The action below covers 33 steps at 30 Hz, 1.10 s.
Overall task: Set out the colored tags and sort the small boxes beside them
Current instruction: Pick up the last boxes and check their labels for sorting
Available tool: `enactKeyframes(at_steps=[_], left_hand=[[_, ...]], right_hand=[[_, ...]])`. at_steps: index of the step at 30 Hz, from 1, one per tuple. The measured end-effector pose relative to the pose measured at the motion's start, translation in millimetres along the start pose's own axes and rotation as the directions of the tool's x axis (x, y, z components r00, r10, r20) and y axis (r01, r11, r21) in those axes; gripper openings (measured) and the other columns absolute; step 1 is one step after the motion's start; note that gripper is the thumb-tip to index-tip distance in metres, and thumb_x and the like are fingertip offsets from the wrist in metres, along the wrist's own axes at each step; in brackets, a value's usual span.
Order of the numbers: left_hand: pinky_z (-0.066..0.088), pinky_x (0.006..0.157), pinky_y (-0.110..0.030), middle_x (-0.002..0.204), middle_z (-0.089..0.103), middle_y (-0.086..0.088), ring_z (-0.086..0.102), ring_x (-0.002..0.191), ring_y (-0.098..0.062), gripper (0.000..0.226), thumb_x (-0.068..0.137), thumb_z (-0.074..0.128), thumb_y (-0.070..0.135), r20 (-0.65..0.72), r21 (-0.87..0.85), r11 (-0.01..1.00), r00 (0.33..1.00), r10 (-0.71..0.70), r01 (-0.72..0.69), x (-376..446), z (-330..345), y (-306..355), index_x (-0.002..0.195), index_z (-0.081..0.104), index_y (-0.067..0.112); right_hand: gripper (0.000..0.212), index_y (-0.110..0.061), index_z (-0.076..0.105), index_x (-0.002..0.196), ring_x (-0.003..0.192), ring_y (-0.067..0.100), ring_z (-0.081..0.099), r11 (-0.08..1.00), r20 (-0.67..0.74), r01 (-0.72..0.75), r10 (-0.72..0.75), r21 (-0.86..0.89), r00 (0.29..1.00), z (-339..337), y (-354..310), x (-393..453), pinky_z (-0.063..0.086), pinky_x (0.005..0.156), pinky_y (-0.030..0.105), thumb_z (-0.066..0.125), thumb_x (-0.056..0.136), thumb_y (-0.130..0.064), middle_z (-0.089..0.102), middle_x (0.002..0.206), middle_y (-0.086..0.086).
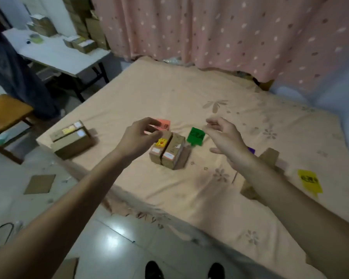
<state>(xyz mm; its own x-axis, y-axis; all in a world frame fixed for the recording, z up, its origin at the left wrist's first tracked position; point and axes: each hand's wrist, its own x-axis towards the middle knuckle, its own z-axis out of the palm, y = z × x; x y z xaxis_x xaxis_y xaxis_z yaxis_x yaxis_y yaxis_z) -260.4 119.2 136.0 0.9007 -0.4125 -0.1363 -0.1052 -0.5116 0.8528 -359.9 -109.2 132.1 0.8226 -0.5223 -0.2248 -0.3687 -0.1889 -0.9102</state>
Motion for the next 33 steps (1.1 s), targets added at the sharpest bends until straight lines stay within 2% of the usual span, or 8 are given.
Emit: enactKeyframes(at_steps=[4, 10, 13, 15, 19, 24, 29, 33], left_hand=[[0.061, 0.091, -0.046, 0.104, 0.078, -0.003, 0.078, 0.096, -0.024, 0.025, 0.097, 0.068, 0.022, -0.116, -0.024, 0.999, 0.992, -0.05, 0.048, -6, -75, -44, 0.122, 0.071, 0.019], [0.061, 0.091, -0.046, 0.103, 0.079, -0.009, 0.079, 0.094, -0.027, 0.024, 0.095, 0.069, 0.019, -0.263, -0.099, 0.986, 0.952, -0.159, 0.137, -9, -155, -102, 0.118, 0.072, 0.017], [0.062, 0.082, -0.034, 0.104, 0.078, -0.013, 0.076, 0.082, -0.02, 0.023, 0.095, 0.069, 0.014, -0.314, -0.109, 0.98, 0.929, -0.194, 0.168, -3, -178, -125, 0.118, 0.073, 0.012], [0.059, 0.079, -0.03, 0.103, 0.077, -0.011, 0.073, 0.079, -0.016, 0.022, 0.095, 0.068, 0.012, -0.312, -0.086, 0.979, 0.929, -0.201, 0.183, 6, -189, -135, 0.117, 0.073, 0.011], [0.063, 0.093, -0.046, 0.104, 0.079, -0.005, 0.077, 0.096, -0.025, 0.028, 0.087, 0.069, 0.026, -0.31, -0.043, 0.971, 0.921, -0.235, 0.234, 40, -212, -147, 0.114, 0.074, 0.02], [0.061, 0.095, -0.048, 0.101, 0.079, -0.001, 0.078, 0.093, -0.022, 0.022, 0.094, 0.069, 0.026, -0.294, -0.025, 0.959, 0.915, -0.276, 0.281, 96, -239, -155, 0.116, 0.071, 0.022], [0.062, 0.094, -0.046, 0.105, 0.077, 0.002, 0.075, 0.099, -0.021, 0.028, 0.091, 0.067, 0.034, -0.256, 0.052, 0.952, 0.926, -0.278, 0.3, 139, -259, -177, 0.117, 0.07, 0.026], [0.062, 0.086, -0.038, 0.111, 0.077, -0.003, 0.075, 0.099, -0.024, 0.026, 0.098, 0.066, 0.028, -0.179, 0.095, 0.942, 0.937, -0.301, 0.321, 169, -277, -213, 0.122, 0.07, 0.021]], right_hand=[[0.048, -0.028, 0.07, 0.131, 0.123, 0.015, 0.065, 0.998, 0.087, 0.058, -0.055, -0.028, 0.995, 91, -40, 9, 0.059, 0.106, 0.053, 0.067, 0.088, -0.048, 0.068, 0.118, -0.016], [0.034, -0.025, 0.068, 0.134, 0.127, 0.018, 0.062, 0.996, 0.265, 0.07, -0.051, -0.064, 0.963, 202, -81, 20, 0.063, 0.097, 0.054, 0.066, 0.102, -0.037, 0.066, 0.126, -0.008], [0.033, -0.027, 0.069, 0.133, 0.126, 0.014, 0.061, 0.993, 0.327, 0.091, -0.062, -0.074, 0.943, 246, -90, 31, 0.065, 0.094, 0.053, 0.066, 0.102, -0.038, 0.066, 0.127, -0.009], [0.031, -0.027, 0.069, 0.132, 0.124, 0.014, 0.06, 0.995, 0.368, 0.077, -0.048, -0.064, 0.928, 271, -91, 41, 0.065, 0.094, 0.053, 0.066, 0.102, -0.037, 0.064, 0.126, -0.009], [0.032, -0.027, 0.069, 0.132, 0.124, 0.016, 0.061, 0.997, 0.425, 0.064, -0.042, -0.038, 0.904, 311, -97, 70, 0.065, 0.093, 0.053, 0.067, 0.101, -0.037, 0.064, 0.124, -0.01], [0.035, -0.024, 0.068, 0.135, 0.126, 0.018, 0.061, 1.0, 0.462, 0.017, -0.013, -0.006, 0.887, 346, -113, 108, 0.064, 0.095, 0.054, 0.067, 0.101, -0.033, 0.063, 0.134, -0.004], [0.04, -0.026, 0.067, 0.136, 0.127, 0.014, 0.059, 0.999, 0.492, -0.026, 0.042, -0.039, 0.869, 380, -119, 138, 0.064, 0.096, 0.052, 0.069, 0.097, -0.033, 0.061, 0.139, -0.005], [0.04, -0.028, 0.068, 0.134, 0.129, 0.012, 0.057, 0.994, 0.485, -0.05, 0.089, -0.092, 0.87, 417, -113, 160, 0.063, 0.098, 0.05, 0.073, 0.094, -0.031, 0.062, 0.14, -0.006]])
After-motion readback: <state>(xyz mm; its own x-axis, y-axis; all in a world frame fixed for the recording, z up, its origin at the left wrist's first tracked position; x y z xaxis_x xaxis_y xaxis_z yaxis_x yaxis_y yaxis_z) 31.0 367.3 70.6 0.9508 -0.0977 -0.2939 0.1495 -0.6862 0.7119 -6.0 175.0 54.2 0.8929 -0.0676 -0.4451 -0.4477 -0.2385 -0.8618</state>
